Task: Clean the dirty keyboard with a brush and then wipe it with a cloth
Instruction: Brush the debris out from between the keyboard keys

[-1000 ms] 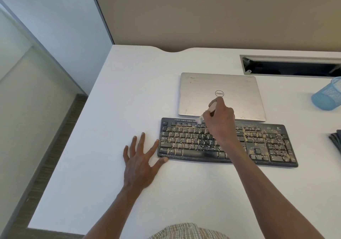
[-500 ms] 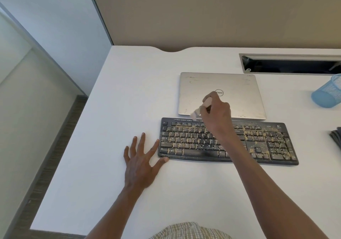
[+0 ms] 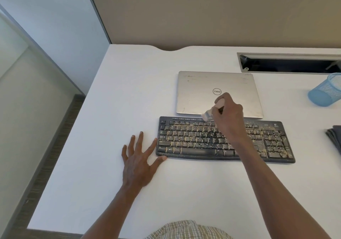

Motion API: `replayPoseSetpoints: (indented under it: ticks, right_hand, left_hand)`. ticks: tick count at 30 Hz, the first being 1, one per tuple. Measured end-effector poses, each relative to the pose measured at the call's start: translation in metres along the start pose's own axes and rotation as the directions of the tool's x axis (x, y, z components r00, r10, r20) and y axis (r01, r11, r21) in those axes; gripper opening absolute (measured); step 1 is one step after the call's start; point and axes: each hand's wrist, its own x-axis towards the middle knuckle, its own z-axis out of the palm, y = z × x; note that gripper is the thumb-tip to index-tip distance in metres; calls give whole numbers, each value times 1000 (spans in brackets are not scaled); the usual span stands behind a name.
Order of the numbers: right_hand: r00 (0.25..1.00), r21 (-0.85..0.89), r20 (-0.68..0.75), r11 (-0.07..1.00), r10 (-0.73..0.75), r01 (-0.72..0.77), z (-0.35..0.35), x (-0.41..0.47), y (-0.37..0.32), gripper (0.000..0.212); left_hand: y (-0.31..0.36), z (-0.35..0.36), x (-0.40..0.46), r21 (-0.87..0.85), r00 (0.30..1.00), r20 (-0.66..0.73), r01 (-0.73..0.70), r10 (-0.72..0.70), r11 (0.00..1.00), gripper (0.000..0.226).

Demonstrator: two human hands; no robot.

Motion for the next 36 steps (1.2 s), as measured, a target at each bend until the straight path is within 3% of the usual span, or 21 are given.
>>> replayPoseSetpoints:
  ticks: [6,14,28,36]
  right_hand:
    - [999,29,47,1000,1,-2,15,-8,-5,10]
    - [989,22,-130,998,68,-66,6,-2,3,13]
    - [999,-95,-44,995,4,-8,14,-3,0,14]
    - [999,-29,-41,999,35,-36,15,-3,5,14]
  left_hand:
    - [0,-1,-1,-5,1000,0,-1,1,1000,75]
    - [0,0,-1,8,1000,10,-4,4,1000,74]
    - [0,-1,0,3,1000,15,2,-2,1000,76]
    - [0,0,0,12,1000,21,4,-4,1000,75]
